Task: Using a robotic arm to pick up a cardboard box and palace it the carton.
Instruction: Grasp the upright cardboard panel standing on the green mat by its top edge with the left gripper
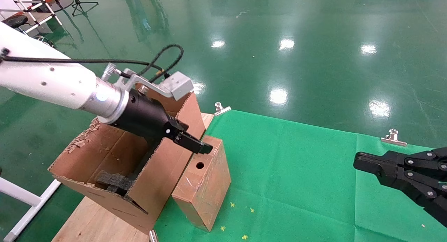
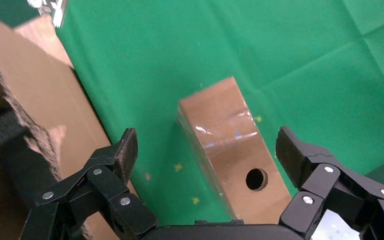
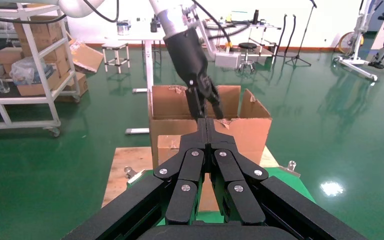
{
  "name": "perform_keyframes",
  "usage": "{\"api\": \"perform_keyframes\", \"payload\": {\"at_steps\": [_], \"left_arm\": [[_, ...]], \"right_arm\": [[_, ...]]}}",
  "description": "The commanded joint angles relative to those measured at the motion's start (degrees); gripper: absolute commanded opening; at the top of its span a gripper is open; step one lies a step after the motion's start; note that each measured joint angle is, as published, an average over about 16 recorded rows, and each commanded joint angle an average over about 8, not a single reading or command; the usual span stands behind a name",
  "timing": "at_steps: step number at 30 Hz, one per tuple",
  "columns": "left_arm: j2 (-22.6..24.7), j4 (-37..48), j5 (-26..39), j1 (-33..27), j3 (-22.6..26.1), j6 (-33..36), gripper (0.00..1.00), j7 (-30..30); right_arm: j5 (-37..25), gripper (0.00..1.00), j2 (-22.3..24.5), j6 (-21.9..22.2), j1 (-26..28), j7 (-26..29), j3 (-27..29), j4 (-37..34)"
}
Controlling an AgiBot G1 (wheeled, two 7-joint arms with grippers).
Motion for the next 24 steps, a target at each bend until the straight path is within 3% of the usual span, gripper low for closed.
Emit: {"api": "perform_keyframes", "payload": {"at_steps": [1, 12, 24], "left_arm": [[0.24, -0.03, 0.28, -0.22, 1.76, -0.04, 1.0, -1.44], [2.11, -0.26, 0.13, -0.24, 7.32, -1.25, 1.0, -4.89], [3.85, -0.4, 1.22, -1.9, 11.72, -1.58, 1.0, -2.06]], "right_arm": [[0.0, 0.0, 0.0, 0.0, 0.0, 0.0, 0.0, 0.0], [0.0, 0.0, 0.0, 0.0, 0.0, 0.0, 0.0, 0.0], [0.0, 0.0, 0.0, 0.0, 0.0, 0.0, -0.01, 0.0]]}}
